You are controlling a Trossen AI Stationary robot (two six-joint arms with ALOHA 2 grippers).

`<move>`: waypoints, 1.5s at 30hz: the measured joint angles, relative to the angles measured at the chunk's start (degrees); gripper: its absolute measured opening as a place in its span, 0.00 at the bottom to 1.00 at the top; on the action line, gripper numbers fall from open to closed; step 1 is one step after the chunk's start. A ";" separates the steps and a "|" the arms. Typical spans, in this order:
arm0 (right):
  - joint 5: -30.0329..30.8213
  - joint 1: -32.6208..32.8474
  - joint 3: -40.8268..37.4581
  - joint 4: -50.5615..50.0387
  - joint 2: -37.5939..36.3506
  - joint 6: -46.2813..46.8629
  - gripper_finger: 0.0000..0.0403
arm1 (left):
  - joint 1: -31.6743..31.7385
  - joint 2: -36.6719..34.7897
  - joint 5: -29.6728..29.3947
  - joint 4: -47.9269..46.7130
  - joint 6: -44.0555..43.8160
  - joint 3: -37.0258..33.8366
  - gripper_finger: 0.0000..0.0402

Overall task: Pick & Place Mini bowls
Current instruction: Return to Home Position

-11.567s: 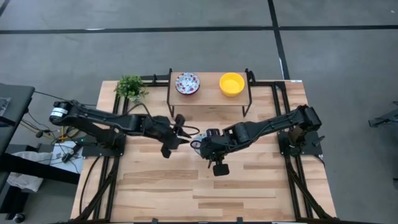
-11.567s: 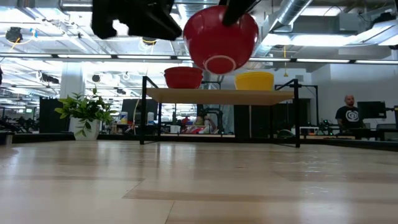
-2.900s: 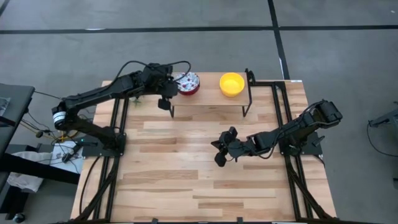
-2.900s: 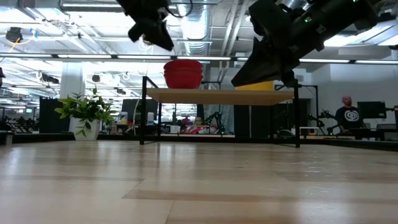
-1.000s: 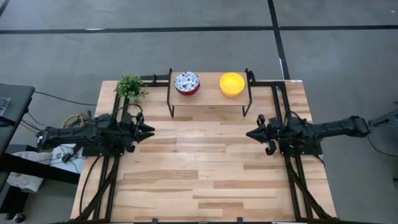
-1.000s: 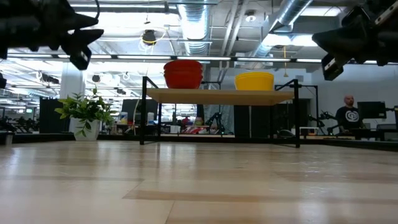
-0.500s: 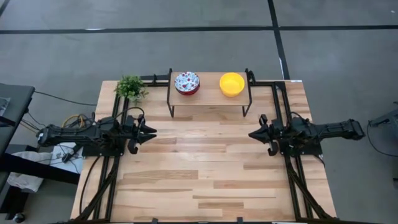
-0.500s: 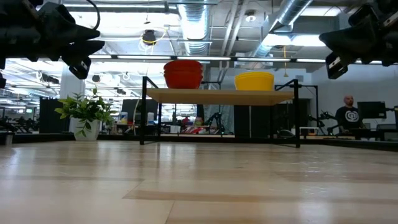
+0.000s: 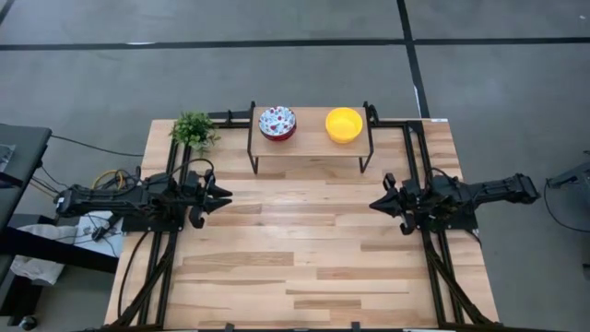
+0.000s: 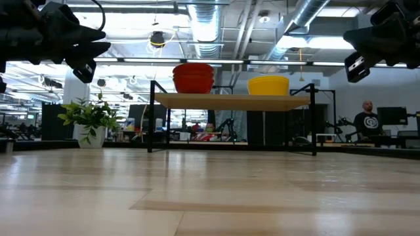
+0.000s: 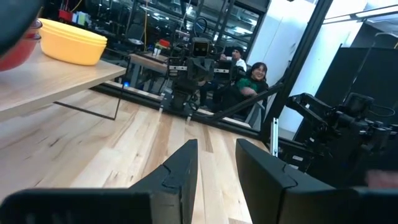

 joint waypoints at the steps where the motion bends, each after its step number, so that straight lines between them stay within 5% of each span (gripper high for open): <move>1: 0.00 0.00 0.00 0.05 0.00 0.00 0.00 | 0.00 0.00 0.00 0.06 0.00 0.00 0.27; 45: 0.04 0.00 -0.07 0.04 0.00 0.04 0.00 | 0.00 0.02 0.00 0.96 0.00 0.07 0.27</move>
